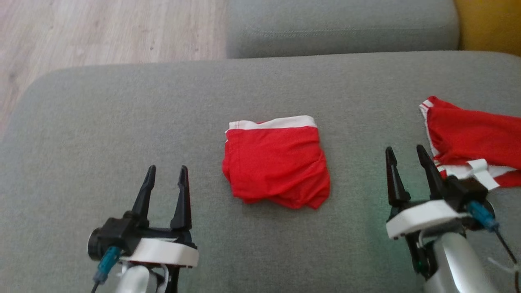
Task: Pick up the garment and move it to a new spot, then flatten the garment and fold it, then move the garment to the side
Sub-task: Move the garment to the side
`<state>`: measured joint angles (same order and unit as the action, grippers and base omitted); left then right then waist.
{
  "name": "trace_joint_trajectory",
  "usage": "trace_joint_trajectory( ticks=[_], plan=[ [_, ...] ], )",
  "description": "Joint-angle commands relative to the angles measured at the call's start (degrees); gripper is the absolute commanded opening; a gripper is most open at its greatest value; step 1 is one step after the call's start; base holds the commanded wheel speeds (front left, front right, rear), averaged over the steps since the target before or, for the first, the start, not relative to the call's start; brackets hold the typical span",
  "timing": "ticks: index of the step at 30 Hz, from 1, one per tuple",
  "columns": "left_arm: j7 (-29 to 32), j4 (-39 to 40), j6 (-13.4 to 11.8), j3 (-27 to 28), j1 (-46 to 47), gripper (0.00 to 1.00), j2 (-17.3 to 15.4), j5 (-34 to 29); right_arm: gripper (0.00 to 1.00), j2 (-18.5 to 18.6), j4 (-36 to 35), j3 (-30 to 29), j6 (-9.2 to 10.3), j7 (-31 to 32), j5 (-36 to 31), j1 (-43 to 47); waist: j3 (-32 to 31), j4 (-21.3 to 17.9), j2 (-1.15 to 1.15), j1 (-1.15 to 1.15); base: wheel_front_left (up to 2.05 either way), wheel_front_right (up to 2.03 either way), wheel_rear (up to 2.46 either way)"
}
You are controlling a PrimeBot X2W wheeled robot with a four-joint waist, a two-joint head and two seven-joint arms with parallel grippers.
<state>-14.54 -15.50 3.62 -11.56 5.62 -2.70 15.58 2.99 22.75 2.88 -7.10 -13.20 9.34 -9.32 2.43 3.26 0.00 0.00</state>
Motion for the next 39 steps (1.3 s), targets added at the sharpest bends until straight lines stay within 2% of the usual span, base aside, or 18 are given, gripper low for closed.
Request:
trace_joint_trajectory(
  ticks=[1, 4, 11, 16, 24, 29, 30, 31, 32, 35, 39],
  plan=[
    [-0.46, 2.14, 0.33, 0.90, 2.95, 1.00, -0.18, -0.53, 1.00, -0.11, -1.20, 1.44, -0.39, 1.01, -0.06, -3.98, 1.34, 1.15, 0.00, 0.00, 0.00, 0.00, 0.00],
    [-0.46, 2.07, 0.54, -0.39, 3.85, 1.00, -0.18, -1.83, 1.00, -0.11, 0.07, 2.67, -0.39, 3.50, -0.37, -6.03, 2.97, 2.54, 0.00, 0.00, 0.00, 0.00, 0.00],
    [-0.46, 1.88, 0.64, -2.33, 5.87, 1.00, -0.18, -0.46, 1.00, -0.11, 5.74, 6.01, -0.39, 9.82, 2.29, -10.80, 6.14, 6.38, 0.00, 0.00, 0.00, 0.00, 0.00],
    [-0.46, 2.06, 0.20, -3.40, 6.62, 1.00, -0.18, 0.41, 1.00, -0.11, 11.55, 8.40, -0.39, 14.00, 6.39, -12.51, 6.90, 8.83, 0.00, 0.00, 0.00, 0.00, 0.00],
    [-0.46, 3.00, -0.30, -4.54, 6.77, 1.00, -0.18, 1.23, 1.00, -0.11, 19.20, 10.99, -0.39, 15.50, 9.52, -15.39, 7.62, 11.45, 0.00, 0.00, 0.00, 0.00, 0.00],
    [-0.46, 3.04, -0.49, -4.79, 6.70, 1.00, -0.18, 1.36, 1.00, -0.11, 23.41, 12.68, -0.39, 15.78, 9.15, -17.61, 7.89, 11.99, 0.00, 0.00, 0.00, 0.00, 0.00],
    [-0.46, 3.02, -0.52, -4.74, 6.72, 1.00, -0.18, 1.37, 0.95, -0.11, 23.99, 13.09, -0.39, 15.77, 9.02, -18.03, 7.93, 11.99, 0.00, 0.00, 0.00, 0.00, 0.00],
    [-0.46, 3.00, -0.54, -4.68, 6.76, 1.00, -0.18, 1.36, 0.42, -0.11, 24.46, 13.55, -0.39, 15.63, 8.72, -18.44, 7.97, 11.94, 0.00, 0.00, 0.00, 0.00, 0.00],
    [-0.46, 2.97, -0.55, -4.57, 6.82, 1.00, -0.18, 1.34, 0.00, -0.11, 24.80, 14.22, -0.39, 15.46, 8.19, -18.85, 7.96, 11.83, 0.00, 0.00, 0.00, 0.00, 0.00],
    [-0.46, 2.93, -0.64, -4.23, 6.91, 1.00, -0.18, 1.25, 0.00, -0.11, 25.21, 15.05, -0.39, 14.66, 6.86, -19.64, 7.80, 11.34, 0.00, 0.00, 0.00, 0.00, 0.00],
    [-0.46, 3.07, -0.59, -3.56, 6.96, 1.00, -0.18, 0.89, 0.00, -0.11, 25.61, 15.15, -0.39, 12.38, 0.58, -21.20, 7.14, 9.66, 0.00, 0.00, 0.00, 0.00, 0.00]
  ],
)
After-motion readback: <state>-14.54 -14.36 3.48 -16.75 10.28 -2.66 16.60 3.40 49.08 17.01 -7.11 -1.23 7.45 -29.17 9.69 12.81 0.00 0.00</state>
